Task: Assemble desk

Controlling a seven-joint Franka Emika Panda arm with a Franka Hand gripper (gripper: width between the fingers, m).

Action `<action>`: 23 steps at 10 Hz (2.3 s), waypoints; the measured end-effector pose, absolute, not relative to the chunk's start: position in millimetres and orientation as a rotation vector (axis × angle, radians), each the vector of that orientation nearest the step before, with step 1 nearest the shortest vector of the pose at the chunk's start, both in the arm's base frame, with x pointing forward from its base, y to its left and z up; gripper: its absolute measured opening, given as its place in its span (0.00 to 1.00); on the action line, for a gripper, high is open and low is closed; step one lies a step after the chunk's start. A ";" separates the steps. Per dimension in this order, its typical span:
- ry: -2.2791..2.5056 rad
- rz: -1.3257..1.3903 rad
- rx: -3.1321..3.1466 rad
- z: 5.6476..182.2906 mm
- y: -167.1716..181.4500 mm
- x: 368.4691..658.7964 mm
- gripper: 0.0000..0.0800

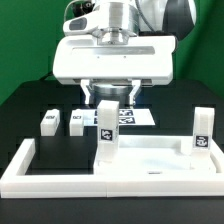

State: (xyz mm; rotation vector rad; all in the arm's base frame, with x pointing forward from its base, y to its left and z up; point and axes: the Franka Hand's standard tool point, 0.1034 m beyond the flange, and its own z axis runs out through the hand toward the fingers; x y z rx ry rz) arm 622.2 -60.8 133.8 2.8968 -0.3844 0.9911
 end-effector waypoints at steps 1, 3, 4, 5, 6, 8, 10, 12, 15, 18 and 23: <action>-0.384 0.991 2.897 133.8 -60.9 622.2 0.70; -0.384 0.991 2.897 133.6 -60.8 622.1 0.81; -0.384 0.990 2.897 133.5 -60.9 622.1 0.81; -0.384 0.990 2.897 133.5 -60.9 622.1 0.81; -0.386 0.982 2.902 133.2 -60.7 622.1 0.81; -0.485 0.766 3.044 136.2 -50.0 628.2 0.81; -0.503 0.701 3.061 131.4 -60.8 630.8 0.81; -0.523 0.481 3.150 122.1 -62.4 623.4 0.81; -0.521 0.175 3.244 131.5 -63.6 625.2 0.81; -0.573 0.176 3.237 131.3 -63.5 626.5 0.66; -1.140 0.130 3.108 130.2 -61.0 626.6 0.37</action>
Offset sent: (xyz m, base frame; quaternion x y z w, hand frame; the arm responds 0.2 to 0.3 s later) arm 0.0000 0.0000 0.0000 0.0000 0.0000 0.0000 1.0000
